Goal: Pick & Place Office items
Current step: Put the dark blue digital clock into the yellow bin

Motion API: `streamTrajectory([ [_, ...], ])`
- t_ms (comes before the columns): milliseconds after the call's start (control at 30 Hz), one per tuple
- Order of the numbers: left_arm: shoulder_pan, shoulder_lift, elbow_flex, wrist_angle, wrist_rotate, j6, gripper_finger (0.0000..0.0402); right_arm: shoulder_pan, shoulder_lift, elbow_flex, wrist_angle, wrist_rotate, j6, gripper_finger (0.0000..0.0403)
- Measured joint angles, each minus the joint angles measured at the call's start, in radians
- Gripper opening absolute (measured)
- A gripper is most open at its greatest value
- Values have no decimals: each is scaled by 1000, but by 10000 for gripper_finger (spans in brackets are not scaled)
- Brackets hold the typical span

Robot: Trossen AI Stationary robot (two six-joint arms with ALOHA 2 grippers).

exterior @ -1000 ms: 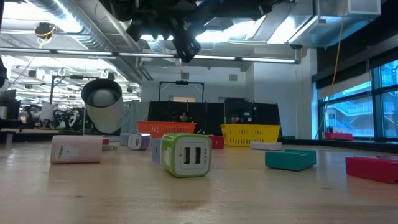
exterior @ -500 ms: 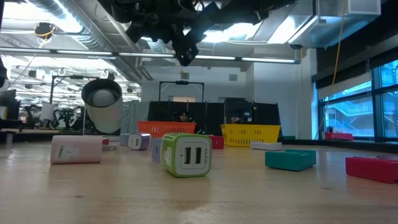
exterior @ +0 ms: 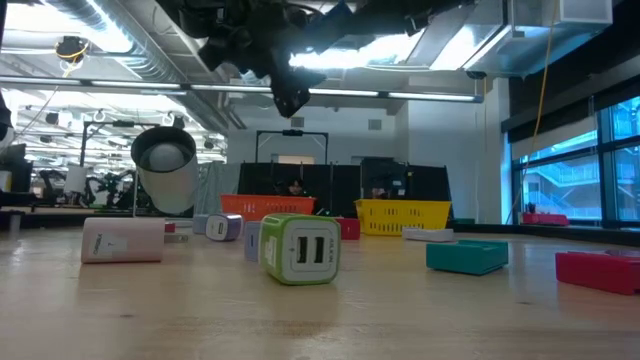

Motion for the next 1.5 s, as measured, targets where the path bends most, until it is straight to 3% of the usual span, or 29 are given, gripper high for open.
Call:
streamTrajectory([
  [167,-22,0,0,-73,-16,14,258,-13,0,6,-11,-4,-3,62],
  [367,-36,-16,0,-168,-70,80,259,-57,0,6,-64,8,20,62],
  [700,-46,-216,-1,-166,-407,223,249,-124,0,6,-124,21,58,62],
  [867,-96,-309,-1,-255,-542,262,246,-148,-1,7,-137,21,58,62],
  [1167,-164,-384,-79,-306,-679,263,234,-228,-33,7,-207,28,111,62],
  [1500,-164,-405,-180,-164,-868,279,231,-290,-32,7,-305,26,187,62],
])
